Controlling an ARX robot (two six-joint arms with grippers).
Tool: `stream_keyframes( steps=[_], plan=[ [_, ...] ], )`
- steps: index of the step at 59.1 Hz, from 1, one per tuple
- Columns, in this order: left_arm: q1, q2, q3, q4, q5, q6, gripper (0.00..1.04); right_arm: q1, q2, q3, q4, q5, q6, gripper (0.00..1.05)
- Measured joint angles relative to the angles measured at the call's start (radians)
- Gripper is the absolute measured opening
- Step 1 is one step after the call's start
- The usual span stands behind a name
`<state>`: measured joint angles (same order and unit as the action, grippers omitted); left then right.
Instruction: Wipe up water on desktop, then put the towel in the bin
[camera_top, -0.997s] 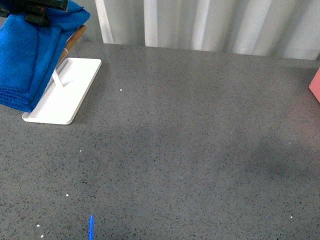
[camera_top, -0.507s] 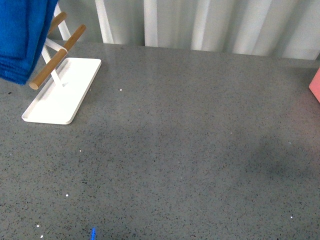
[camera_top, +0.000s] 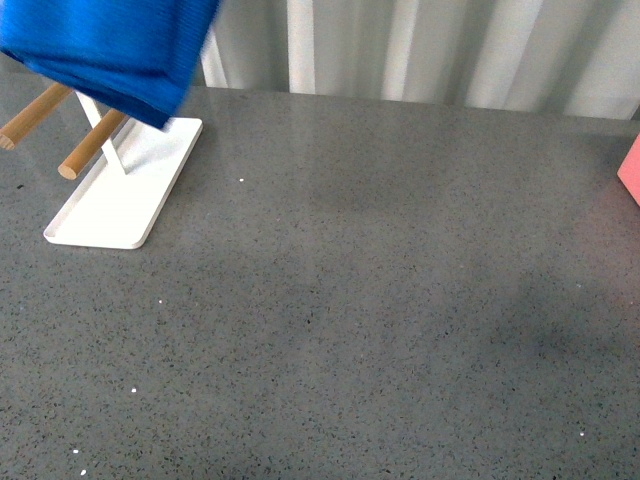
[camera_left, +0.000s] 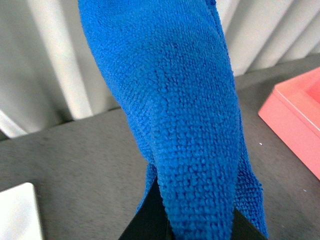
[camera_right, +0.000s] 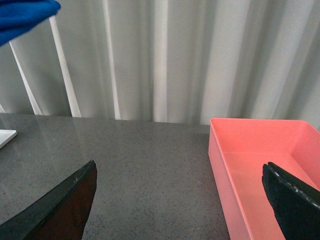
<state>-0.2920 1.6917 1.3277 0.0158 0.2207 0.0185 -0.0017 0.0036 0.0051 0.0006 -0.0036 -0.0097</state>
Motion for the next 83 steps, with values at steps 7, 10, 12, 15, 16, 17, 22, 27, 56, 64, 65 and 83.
stream_keyframes(
  steps=[7, 10, 12, 15, 16, 17, 22, 27, 56, 64, 65, 83],
  plan=[
    [-0.085, 0.000, -0.086, 0.082, -0.003, -0.076, 0.05, 0.000, 0.000, 0.000, 0.000, 0.000, 0.000, 0.98],
    [-0.107, 0.000, -0.102, 0.108, -0.005, -0.100, 0.05, 0.000, 0.000, 0.000, 0.000, 0.000, 0.000, 0.98],
    [-0.128, 0.000, -0.114, 0.136, -0.011, -0.122, 0.05, 0.000, 0.000, 0.000, 0.000, 0.000, 0.000, 0.98],
    [-0.147, 0.001, -0.121, 0.160, -0.018, -0.137, 0.05, 0.000, 0.000, 0.000, 0.000, 0.000, 0.000, 0.98],
    [-0.155, 0.002, -0.123, 0.171, -0.019, -0.146, 0.05, 0.000, 0.000, 0.000, 0.000, 0.000, 0.000, 0.98],
    [-0.162, 0.004, -0.124, 0.180, -0.019, -0.158, 0.05, 0.000, 0.000, 0.000, 0.000, 0.000, 0.000, 0.98],
    [-0.186, 0.018, -0.126, 0.207, -0.023, -0.184, 0.05, 0.000, 0.002, 0.001, -0.004, 0.000, -0.002, 0.98],
    [-0.196, 0.034, -0.126, 0.221, -0.023, -0.209, 0.05, -0.019, 0.062, 0.048, -0.120, -0.032, -0.059, 0.98],
    [-0.248, 0.053, -0.119, 0.218, -0.008, -0.339, 0.05, 0.039, 0.813, 0.228, 0.411, -0.348, -0.023, 0.98],
    [-0.275, 0.053, -0.085, 0.202, -0.003, -0.386, 0.05, 0.183, 1.041, 0.257, 0.610, -0.433, 0.071, 0.98],
    [-0.277, 0.053, -0.083, 0.201, -0.003, -0.388, 0.05, 0.189, 1.053, 0.259, 0.620, -0.433, 0.075, 0.98],
    [-0.302, 0.053, -0.060, 0.190, 0.002, -0.418, 0.05, 0.263, 1.283, 0.372, 0.755, -0.390, 0.059, 0.98]
  ],
)
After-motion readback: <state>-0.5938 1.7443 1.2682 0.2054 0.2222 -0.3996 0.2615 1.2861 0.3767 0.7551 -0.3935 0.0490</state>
